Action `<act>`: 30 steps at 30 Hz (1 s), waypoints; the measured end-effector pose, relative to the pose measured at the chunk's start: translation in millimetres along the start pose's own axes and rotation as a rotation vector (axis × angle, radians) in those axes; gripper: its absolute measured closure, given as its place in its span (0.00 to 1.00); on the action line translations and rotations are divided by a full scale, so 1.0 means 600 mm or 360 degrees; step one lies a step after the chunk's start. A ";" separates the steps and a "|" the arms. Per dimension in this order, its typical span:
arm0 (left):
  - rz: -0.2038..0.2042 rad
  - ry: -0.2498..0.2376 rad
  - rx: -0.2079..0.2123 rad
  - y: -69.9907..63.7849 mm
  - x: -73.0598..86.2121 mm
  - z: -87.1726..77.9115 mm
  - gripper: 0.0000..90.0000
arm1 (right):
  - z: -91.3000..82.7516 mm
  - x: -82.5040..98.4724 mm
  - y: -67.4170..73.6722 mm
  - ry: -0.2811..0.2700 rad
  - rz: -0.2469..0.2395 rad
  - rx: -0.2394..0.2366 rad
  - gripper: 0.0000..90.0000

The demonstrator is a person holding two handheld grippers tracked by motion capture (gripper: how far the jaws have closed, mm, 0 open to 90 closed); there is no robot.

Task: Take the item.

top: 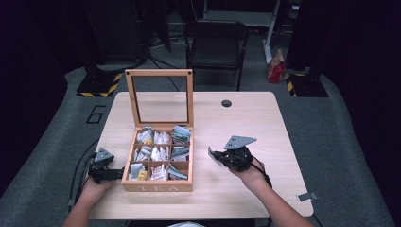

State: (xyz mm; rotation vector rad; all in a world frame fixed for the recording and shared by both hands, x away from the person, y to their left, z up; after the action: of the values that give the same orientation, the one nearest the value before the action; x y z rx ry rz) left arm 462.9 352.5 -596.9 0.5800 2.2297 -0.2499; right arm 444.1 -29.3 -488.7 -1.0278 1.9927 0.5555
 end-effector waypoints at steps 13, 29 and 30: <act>0.0000 0.0000 0.0000 0.000 0.000 0.000 0.16 | 0.016 0.027 0.005 0.0037 -0.0006 0.0011 0.99; 0.0000 0.0000 0.0000 0.000 0.000 0.000 0.16 | 0.033 0.058 0.021 0.0076 0.0001 -0.0022 0.99; 0.0002 0.0009 0.0002 0.000 0.001 -0.001 0.16 | 0.034 0.059 0.022 0.0070 -0.0004 -0.0025 0.98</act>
State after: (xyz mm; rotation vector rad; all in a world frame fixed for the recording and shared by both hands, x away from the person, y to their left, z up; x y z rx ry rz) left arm 462.3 352.7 -596.9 0.5834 2.2350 -0.2496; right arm 430.3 -24.3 -528.8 -1.0606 2.0281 0.5525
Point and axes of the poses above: each handheld gripper's, and its own axes: z roughly forward along the jaws, x roughly out of its underside, y roughly to its left, the point moved 10 cm from there along z, roughly forward along the jaws, and after that the axes turned 1 degree about z, right-handed, at the moved point
